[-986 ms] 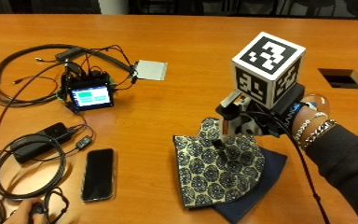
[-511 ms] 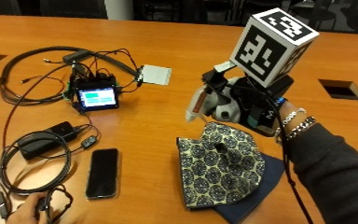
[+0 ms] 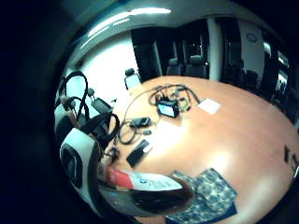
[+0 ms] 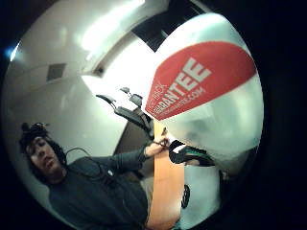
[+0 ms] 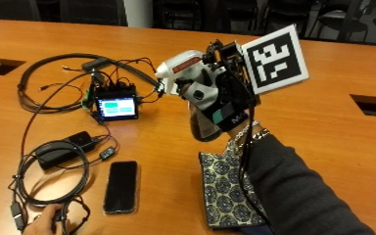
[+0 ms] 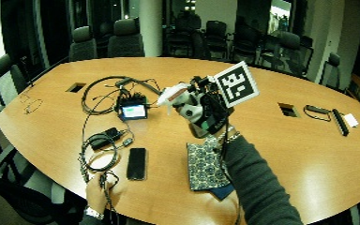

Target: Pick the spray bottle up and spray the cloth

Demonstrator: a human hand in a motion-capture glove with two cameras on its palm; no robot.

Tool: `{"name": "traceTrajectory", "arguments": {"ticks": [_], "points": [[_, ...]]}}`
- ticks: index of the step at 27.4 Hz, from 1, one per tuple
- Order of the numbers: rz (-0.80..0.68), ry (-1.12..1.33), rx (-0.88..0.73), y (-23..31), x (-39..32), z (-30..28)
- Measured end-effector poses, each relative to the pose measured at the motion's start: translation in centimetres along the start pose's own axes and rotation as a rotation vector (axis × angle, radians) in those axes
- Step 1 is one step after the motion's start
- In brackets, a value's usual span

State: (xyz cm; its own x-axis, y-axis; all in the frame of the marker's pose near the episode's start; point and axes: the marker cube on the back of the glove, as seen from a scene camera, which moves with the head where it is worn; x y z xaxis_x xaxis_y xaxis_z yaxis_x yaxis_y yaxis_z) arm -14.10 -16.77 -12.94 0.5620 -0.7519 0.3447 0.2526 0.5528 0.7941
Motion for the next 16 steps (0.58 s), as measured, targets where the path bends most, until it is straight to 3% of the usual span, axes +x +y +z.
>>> {"name": "traceTrajectory", "arguments": {"ticks": [8,13,16], "points": [[0.274,-0.239,0.216,1.3,5.9,5.0],[0.403,-0.193,0.277,4.2,9.2,5.5],[0.409,-0.146,0.295,3.5,10.2,5.3]]}}
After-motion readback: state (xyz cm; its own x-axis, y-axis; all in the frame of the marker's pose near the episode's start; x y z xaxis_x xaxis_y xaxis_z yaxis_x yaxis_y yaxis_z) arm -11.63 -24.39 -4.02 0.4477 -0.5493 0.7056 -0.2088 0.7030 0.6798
